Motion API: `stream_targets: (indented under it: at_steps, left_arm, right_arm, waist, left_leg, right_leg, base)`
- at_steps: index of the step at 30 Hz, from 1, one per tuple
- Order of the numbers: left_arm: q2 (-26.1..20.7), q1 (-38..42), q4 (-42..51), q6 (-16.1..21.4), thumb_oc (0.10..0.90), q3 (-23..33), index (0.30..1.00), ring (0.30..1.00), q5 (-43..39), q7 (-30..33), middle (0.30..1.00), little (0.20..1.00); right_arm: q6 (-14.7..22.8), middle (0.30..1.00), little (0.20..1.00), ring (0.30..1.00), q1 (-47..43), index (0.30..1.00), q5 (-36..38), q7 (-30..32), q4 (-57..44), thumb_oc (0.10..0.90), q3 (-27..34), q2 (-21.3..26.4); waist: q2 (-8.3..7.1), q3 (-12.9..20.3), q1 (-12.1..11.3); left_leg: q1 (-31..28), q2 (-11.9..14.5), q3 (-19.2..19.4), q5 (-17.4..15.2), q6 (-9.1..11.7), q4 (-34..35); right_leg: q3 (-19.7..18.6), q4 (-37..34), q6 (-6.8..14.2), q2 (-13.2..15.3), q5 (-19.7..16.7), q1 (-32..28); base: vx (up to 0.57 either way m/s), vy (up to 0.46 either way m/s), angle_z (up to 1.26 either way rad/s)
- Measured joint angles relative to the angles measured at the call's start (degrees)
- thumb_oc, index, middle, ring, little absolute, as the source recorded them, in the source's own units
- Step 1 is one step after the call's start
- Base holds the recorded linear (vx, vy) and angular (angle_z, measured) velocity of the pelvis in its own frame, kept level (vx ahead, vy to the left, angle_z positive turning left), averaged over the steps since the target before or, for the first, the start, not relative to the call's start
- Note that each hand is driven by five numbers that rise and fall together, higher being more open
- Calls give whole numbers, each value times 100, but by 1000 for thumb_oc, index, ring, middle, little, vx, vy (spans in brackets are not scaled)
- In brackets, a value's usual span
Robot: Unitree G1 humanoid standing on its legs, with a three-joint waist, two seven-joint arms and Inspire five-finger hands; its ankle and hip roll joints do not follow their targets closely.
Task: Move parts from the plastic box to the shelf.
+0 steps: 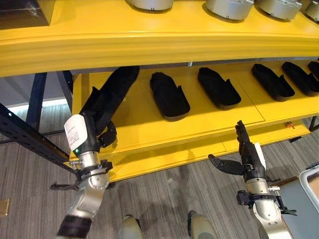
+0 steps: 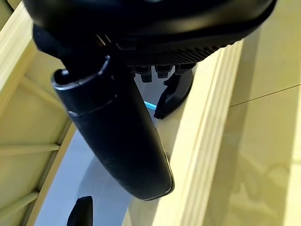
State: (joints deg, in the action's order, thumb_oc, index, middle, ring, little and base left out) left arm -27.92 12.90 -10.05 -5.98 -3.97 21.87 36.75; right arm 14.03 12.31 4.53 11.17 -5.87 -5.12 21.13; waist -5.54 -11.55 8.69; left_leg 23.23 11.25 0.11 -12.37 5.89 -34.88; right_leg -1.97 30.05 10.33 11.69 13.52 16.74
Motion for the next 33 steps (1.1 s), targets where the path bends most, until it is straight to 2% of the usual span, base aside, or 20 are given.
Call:
stream_targets:
  at_steps: [2,5,9,12,18,23,28,33]
  left_arm:
    - [1,121,-43,-34,400,-17,300,300,-140,54,300,300]
    - [-13,880,-704,-116,400,-309,300,300,-421,179,300,300]
    - [9,1521,-1057,-166,400,-373,300,300,-989,252,300,300]
    - [12,1824,-1174,-168,400,-366,300,300,-1276,362,300,300]
    - [28,1895,-1300,-162,400,-362,300,300,-1519,588,300,300]
    - [40,2081,-1718,-165,400,-345,300,300,-1729,783,300,300]
    - [298,2113,-1777,-165,400,-116,300,300,-2401,1072,300,300]
    - [346,2207,-1849,-156,400,166,300,300,-2636,1321,300,300]
  right_arm:
    - [-18,1000,1000,1000,28,1000,2,-6,0,900,-96,0]
    - [-84,1000,1000,1000,48,1000,15,-17,-3,900,-271,53]
    - [-140,1000,1000,1000,89,1000,18,-98,-1,900,-491,197]
    - [-188,1000,1000,1000,131,1000,19,-138,-1,900,-539,254]
    - [-189,1000,1000,1000,127,1000,18,-171,-10,900,-543,475]
    - [-189,1000,1000,1000,121,1000,18,-194,-18,900,-612,554]
    - [-189,1000,1000,1000,114,1000,13,-194,-19,900,-764,639]
    - [-188,1000,1000,1000,102,1000,7,-191,-27,900,-778,677]
  waist:
    - [6,-3,109]
    - [18,0,187]
    - [39,-11,405]
    - [60,-24,406]
    - [120,-62,452]
    - [126,-66,381]
    - [126,-67,379]
    - [124,-68,359]
  left_leg:
    - [27,26,-7,5,14,-13]
    - [185,68,-24,2,33,-103]
    - [390,97,-22,56,127,-198]
    - [493,171,-14,75,160,-224]
    - [492,204,-57,89,187,-170]
    - [604,266,-83,130,252,-147]
    - [653,273,-195,169,317,-101]
    - [656,272,-209,170,319,-88]
  right_leg:
    - [-6,47,-12,-24,9,57]
    - [-52,296,-53,-82,88,280]
    - [-117,628,-31,-116,159,634]
    - [-173,767,-63,-198,186,826]
    - [-142,940,-137,-235,284,909]
    - [-117,1037,-191,-299,320,1076]
    - [-12,1056,-210,-314,355,1085]
    - [7,1064,-210,-312,376,1082]
  base:
    - [-92,-36,-2]
    - [-60,-25,-5]
    - [-82,-55,-4]
    - [-26,-34,-11]
    - [-16,-38,1]
    - [-8,-36,-1]
    - [7,-34,7]
    - [4,-15,2]
